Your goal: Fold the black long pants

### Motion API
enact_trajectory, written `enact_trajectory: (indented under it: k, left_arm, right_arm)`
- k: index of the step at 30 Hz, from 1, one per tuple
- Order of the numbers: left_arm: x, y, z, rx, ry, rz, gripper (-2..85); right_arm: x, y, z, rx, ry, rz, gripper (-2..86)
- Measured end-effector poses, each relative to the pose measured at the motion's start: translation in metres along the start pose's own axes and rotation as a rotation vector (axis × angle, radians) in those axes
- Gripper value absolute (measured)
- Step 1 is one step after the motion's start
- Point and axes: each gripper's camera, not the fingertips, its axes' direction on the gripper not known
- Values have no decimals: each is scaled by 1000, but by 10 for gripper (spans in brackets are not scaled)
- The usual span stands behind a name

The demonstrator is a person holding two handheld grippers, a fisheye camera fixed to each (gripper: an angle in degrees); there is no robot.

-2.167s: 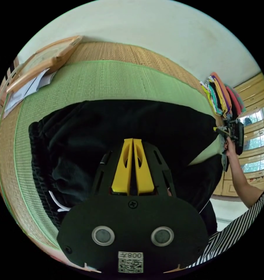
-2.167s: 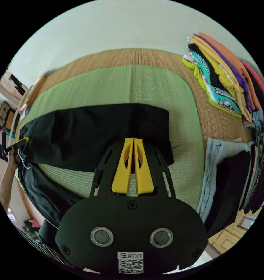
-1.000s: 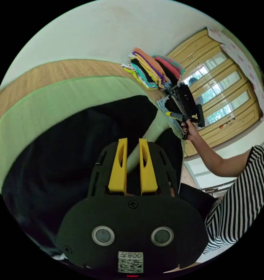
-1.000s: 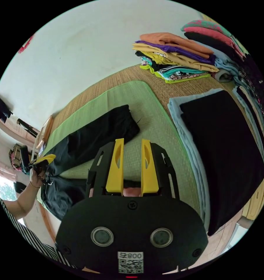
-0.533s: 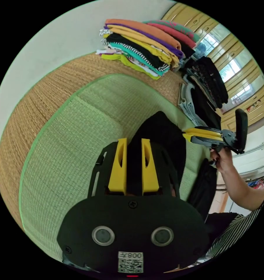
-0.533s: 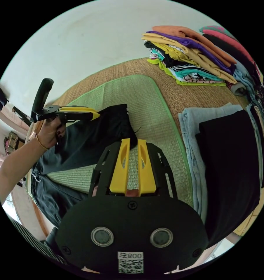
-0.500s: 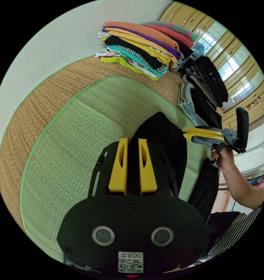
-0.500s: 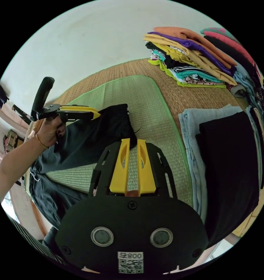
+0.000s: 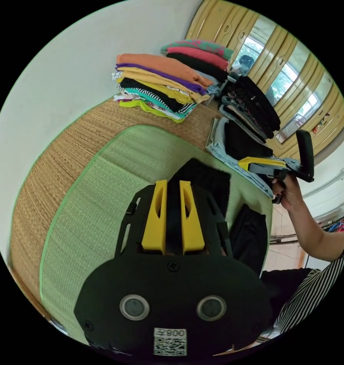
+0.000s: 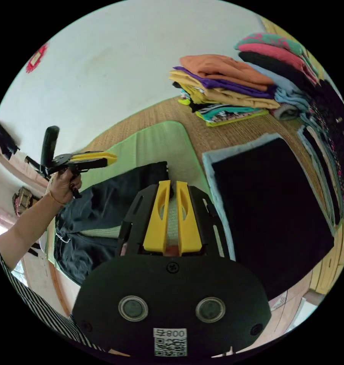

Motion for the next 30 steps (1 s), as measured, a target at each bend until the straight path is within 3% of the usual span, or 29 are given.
enact_trajectory:
  k: [3, 6, 11, 18, 21, 26, 30]
  left_arm:
    - [18, 15, 6, -22, 141, 74, 71]
    - [49, 41, 28, -117, 246, 170, 76]
    - [83, 79, 68, -280, 167, 274, 70]
    - [75, 104, 70, -223, 126, 245, 14]
    - [64, 117, 71, -165, 152, 195, 15]
    - [45, 154, 98, -217, 163, 87, 35]
    - [20, 217, 71, -75, 193, -29, 49]
  right_arm:
    - [9, 24, -21, -30, -86, 1, 45]
    - [3, 61, -39, -102, -22, -11, 54]
    - [-11, 105, -45, -258, 58, 11, 72]
    - [-30, 71, -82, -229, 113, -27, 42]
    - [-22, 53, -105, -196, 141, 2, 41]
    - [-6, 29, -105, -259, 64, 112, 42]
    - [-19, -1, -137, -172, 83, 135, 14]
